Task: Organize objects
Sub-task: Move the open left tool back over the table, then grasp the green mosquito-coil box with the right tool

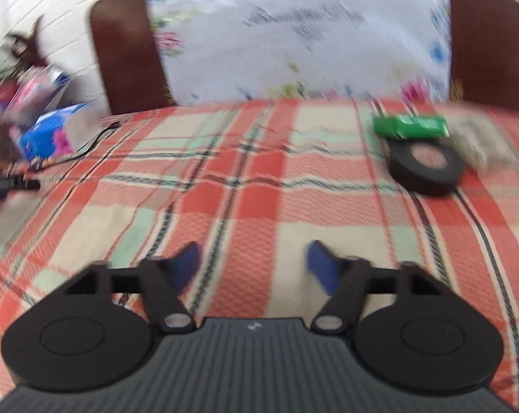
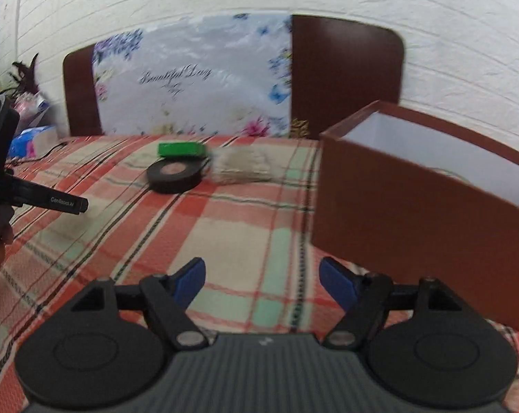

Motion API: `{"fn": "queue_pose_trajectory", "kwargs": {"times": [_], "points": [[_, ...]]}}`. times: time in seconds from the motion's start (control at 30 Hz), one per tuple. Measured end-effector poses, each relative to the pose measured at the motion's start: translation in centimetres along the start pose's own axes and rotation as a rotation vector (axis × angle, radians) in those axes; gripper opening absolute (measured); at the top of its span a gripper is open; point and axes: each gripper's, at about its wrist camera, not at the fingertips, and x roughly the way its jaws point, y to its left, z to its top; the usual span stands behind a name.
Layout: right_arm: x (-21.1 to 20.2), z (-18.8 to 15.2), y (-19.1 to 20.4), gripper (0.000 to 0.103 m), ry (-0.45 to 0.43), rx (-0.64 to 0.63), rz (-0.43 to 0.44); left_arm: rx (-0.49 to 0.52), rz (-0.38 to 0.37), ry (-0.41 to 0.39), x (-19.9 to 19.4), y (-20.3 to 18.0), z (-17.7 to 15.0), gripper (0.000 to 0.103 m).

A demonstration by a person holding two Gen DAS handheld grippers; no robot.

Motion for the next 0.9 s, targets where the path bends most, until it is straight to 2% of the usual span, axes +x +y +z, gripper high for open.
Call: {"fn": "queue_pose_trajectory", "kwargs": {"times": [0.07, 0.2, 0.33, 0.47, 0.5, 0.53, 0.57, 0.63, 0.73, 0.83, 0.9], "points": [[2.0, 1.4, 0.9, 0.074, 0.020, -0.005, 0.027, -0.071, -0.049, -0.003, 0.3, 0.8, 0.4, 0.080], [5.6, 5.3, 2.8, 0.074, -0.018, -0.004, 0.063, -0.020, -0.050, -0.027, -0.1, -0.4, 0.3, 0.080], [10.5, 10.1, 4.7, 0.079, -0.050, 0.010, 0.073, -0.052, -0.074, -0.034, 0.0, 0.1, -0.3, 0.080], [16.1, 12.7, 6.9, 0.084, -0.017, -0.045, 0.044, -0.061, -0.081, -0.041, 0.1, 0.3, -0.5, 0.080], [17.2, 12.8, 7.3, 0.081, 0.002, -0.054, 0.015, -0.064, -0.083, -0.042, 0.1, 0.3, -0.5, 0.080], [18.2, 12.8, 7.3, 0.068, 0.025, -0.048, -0.010, -0.067, -0.086, -0.042, 0.1, 0.3, -0.5, 0.080], [18.6, 12.8, 7.0, 0.062, 0.036, -0.014, 0.006, -0.069, -0.089, -0.043, 0.1, 0.4, -0.4, 0.080], [17.5, 12.6, 6.4, 0.061, 0.025, 0.038, 0.011, -0.072, -0.093, -0.045, 0.0, 0.4, -0.4, 0.080], [13.6, 11.3, 6.0, 0.061, -0.021, 0.021, 0.037, -0.076, -0.095, -0.045, 0.0, 0.5, -0.4, 0.080], [8.4, 8.3, 4.7, 0.062, -0.034, -0.006, 0.085, -0.078, -0.097, -0.044, 0.0, 0.5, -0.4, 0.080], [4.8, 5.4, 3.6, 0.062, -0.032, -0.050, 0.082, -0.076, -0.095, -0.043, 0.0, 0.5, -0.4, 0.080]]}}
